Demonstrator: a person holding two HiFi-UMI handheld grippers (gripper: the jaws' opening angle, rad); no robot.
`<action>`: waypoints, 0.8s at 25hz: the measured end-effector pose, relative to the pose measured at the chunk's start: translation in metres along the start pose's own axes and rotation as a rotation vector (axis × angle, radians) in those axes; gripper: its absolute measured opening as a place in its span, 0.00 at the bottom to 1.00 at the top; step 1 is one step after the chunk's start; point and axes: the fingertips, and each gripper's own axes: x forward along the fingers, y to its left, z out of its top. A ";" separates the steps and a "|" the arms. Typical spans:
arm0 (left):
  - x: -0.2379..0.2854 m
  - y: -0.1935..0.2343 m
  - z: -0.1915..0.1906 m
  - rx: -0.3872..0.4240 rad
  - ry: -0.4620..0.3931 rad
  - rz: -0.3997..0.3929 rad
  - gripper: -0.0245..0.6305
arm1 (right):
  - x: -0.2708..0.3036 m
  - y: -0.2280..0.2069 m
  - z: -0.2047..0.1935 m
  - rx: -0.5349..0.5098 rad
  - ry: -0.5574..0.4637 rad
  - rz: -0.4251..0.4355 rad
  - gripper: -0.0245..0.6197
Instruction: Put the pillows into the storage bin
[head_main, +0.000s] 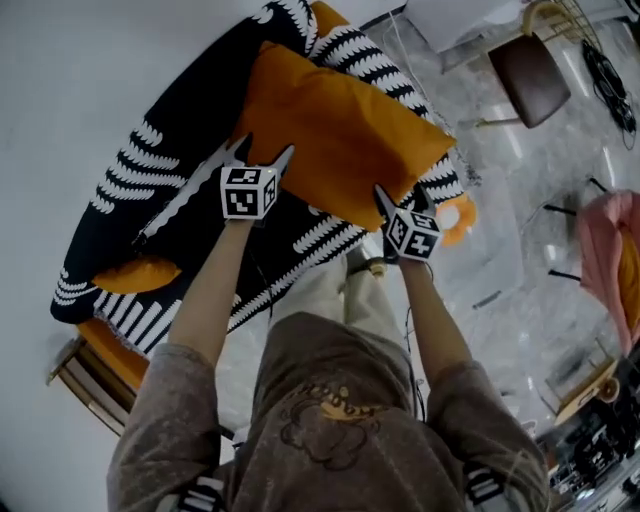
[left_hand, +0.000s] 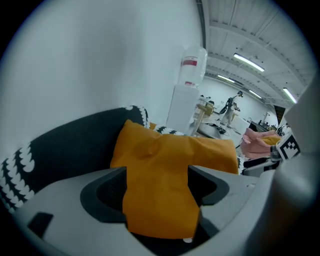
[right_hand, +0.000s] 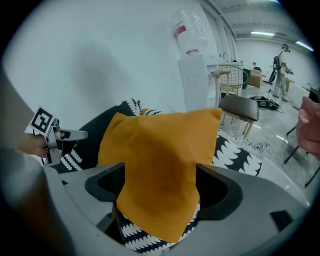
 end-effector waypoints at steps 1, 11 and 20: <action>0.016 0.009 -0.010 -0.005 0.013 -0.003 0.59 | 0.010 -0.006 -0.007 0.007 0.009 -0.030 0.71; 0.116 0.072 -0.074 -0.054 0.130 0.018 0.59 | 0.075 -0.038 -0.033 0.013 0.021 -0.205 0.71; 0.109 0.069 -0.075 -0.076 0.162 0.019 0.07 | 0.070 -0.023 -0.033 0.011 0.029 -0.223 0.30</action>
